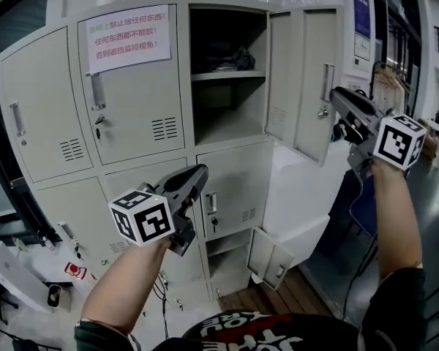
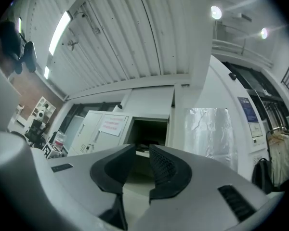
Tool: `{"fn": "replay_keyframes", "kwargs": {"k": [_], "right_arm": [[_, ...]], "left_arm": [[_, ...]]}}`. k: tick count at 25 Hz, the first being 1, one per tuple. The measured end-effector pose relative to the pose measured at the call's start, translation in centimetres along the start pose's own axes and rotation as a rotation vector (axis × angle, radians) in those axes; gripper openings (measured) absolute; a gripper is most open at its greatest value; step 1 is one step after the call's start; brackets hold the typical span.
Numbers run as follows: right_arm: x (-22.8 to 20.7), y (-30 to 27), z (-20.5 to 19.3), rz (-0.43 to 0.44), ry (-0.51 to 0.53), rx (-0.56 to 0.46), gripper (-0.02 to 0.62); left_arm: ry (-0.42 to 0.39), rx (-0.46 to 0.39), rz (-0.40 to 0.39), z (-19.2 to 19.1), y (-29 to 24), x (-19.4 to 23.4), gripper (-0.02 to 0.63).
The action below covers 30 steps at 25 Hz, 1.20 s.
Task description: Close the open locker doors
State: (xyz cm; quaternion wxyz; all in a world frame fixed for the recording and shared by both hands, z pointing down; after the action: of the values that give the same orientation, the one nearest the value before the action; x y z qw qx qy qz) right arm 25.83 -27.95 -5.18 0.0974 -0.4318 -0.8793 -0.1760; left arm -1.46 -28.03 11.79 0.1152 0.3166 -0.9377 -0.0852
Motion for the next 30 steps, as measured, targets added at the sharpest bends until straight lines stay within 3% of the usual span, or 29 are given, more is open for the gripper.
{"fn": "replay_keyframes", "kwargs": {"k": [6, 14, 30], "right_arm": [[-5.3, 2.8, 0.8, 0.053, -0.095, -0.026, 0.138], [-8.0, 1.3, -0.9, 0.26, -0.279, -0.065, 0.152], [-7.8, -1.0, -1.8, 0.366, -0.298, -0.089, 0.152]], "left_arm": [[-0.013, 0.014, -0.024, -0.9, -2.8, -2.6, 0.003], [-0.012, 0.017, -0.024, -1.6, -3.3, -3.9, 0.003], [-0.015, 0.016, 0.016, -1.7, -2.6, -2.4, 0.003]]}}
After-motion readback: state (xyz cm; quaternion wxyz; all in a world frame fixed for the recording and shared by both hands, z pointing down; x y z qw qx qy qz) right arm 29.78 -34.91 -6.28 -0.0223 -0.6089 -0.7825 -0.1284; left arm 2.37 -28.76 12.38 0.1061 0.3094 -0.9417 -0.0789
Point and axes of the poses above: the fingertips, and each gripper's own axes: y backward along the fingers, x to its left, z out of its top, the point moved 1 cm from there along y, backward along the fingers, and after that the axes turned 13 degrees about z, right-handed, at the moved point
